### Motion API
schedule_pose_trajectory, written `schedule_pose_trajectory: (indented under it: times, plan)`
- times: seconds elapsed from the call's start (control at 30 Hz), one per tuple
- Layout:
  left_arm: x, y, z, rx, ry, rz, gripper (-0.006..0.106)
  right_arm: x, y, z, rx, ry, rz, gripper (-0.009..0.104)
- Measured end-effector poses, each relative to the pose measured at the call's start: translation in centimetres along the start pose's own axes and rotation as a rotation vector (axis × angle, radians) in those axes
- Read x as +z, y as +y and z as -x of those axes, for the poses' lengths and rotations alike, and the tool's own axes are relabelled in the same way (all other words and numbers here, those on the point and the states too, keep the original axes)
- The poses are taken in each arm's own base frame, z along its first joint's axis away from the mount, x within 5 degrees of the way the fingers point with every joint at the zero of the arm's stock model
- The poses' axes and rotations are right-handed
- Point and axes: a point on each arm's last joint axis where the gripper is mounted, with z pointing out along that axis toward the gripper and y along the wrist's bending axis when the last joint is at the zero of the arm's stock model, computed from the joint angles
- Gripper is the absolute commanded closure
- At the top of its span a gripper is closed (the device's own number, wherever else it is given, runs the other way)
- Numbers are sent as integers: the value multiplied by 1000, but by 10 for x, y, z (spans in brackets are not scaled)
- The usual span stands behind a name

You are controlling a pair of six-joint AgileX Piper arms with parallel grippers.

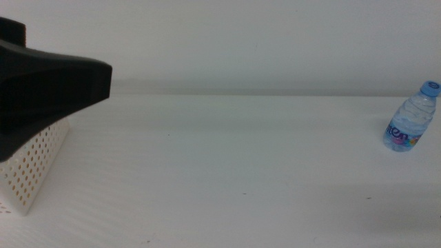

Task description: Use arms to grab the bottles and put them into the dustbin to the left of the table.

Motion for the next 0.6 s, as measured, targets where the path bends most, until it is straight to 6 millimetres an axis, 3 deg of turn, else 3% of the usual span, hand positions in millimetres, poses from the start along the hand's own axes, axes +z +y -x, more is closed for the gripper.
schedule_pose_trajectory:
  times: [0.6]
  plan:
    - [0, 1, 0, 7, -2, 11, 7, 0, 0, 4, -15, -49, -3, 10]
